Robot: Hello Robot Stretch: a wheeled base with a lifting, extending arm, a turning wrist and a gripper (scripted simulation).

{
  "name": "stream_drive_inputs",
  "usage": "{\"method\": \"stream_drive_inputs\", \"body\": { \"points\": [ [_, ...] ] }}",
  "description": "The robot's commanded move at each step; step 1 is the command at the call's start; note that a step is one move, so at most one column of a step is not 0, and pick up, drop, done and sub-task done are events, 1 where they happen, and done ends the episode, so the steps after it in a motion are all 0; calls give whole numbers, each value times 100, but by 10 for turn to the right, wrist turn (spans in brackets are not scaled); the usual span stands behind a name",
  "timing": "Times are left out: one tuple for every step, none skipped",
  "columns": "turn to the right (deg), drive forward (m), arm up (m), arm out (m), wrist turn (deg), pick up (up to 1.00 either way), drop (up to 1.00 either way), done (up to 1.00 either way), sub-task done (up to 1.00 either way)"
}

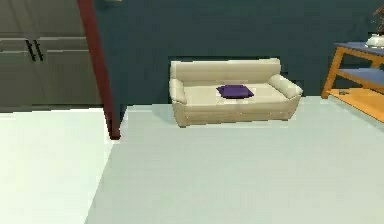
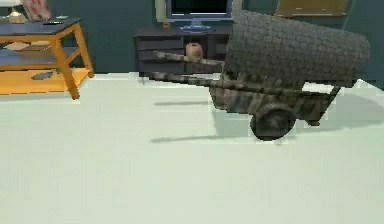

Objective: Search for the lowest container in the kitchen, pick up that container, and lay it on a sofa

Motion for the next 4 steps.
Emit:
{"method": "stream_drive_inputs", "body": {
  "points": [
    [-390, 0, 0, 0, 0, 0, 0, 0, 0],
    [0, 90, 0, 0, 0, 0, 0, 0, 0],
    [-450, 0, 0, 0, 0, 0, 0, 0, 0],
    [-120, 0, 0, 0, 0, 0, 0, 0, 0]
  ]
}}
